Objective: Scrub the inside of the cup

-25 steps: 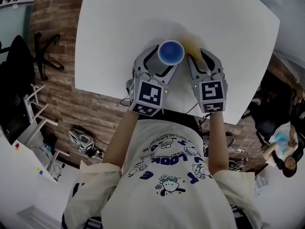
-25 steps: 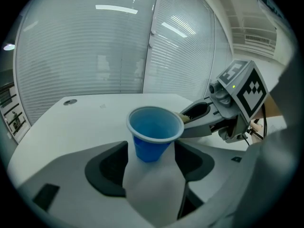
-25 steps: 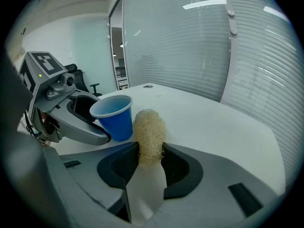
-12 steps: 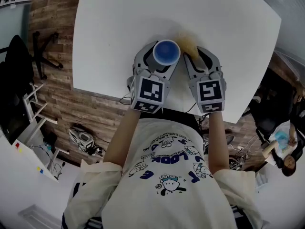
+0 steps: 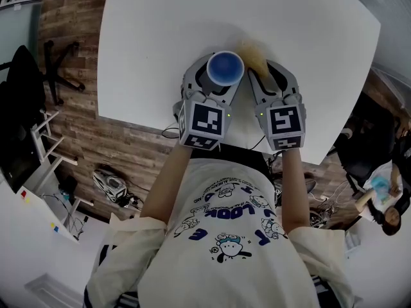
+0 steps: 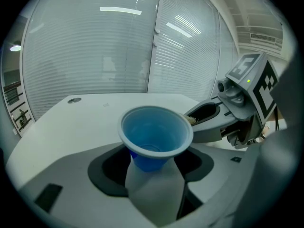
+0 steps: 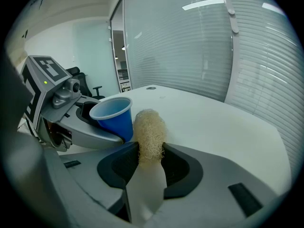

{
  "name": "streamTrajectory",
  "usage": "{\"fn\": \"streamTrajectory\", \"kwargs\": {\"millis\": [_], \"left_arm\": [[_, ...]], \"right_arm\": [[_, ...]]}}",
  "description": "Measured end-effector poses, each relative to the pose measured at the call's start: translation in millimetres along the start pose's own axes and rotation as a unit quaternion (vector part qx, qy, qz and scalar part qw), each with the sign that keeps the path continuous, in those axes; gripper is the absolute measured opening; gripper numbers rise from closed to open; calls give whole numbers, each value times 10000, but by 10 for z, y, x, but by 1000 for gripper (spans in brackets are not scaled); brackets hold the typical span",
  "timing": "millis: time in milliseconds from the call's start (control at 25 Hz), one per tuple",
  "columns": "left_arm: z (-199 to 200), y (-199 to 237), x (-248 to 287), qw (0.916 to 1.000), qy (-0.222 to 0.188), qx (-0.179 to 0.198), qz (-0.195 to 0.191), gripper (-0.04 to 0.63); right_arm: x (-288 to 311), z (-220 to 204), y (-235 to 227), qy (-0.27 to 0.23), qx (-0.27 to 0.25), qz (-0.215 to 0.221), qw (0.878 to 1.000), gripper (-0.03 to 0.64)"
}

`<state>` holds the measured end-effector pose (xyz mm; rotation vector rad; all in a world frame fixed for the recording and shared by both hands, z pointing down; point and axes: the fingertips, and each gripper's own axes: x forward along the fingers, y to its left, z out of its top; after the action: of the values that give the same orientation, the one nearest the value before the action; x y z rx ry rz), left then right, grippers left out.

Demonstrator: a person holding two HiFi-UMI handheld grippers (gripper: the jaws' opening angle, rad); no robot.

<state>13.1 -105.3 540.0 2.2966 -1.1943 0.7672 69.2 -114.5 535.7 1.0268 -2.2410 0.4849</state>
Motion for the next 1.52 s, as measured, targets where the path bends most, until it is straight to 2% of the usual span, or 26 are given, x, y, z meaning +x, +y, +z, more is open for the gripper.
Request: {"fn": "streamTrajectory", "kwargs": {"millis": [320,640,840,1160,1520], "left_arm": [[12,11,-64,9999,-49,-21,100,301],[40,-24,-172,9999,-111,46,77,301],[167,-60,-225,9996,-191,218,24,301],[415,-130,-409,9985,-331,443,-49,301],[599,-173,-577,9966,-422,704,7,301]], "right_arm": [[-93,-3,-58,-128,246,-188,9994,149],[-328,56,-60,-235,249,-400,9986,149],[-603,297,-105,-605,244,-594,9961,146],[-1031,604,-17,-1038,314,-636,9921,143],[-1288,986,217,-1262,-389,-382,9905,141]]}}
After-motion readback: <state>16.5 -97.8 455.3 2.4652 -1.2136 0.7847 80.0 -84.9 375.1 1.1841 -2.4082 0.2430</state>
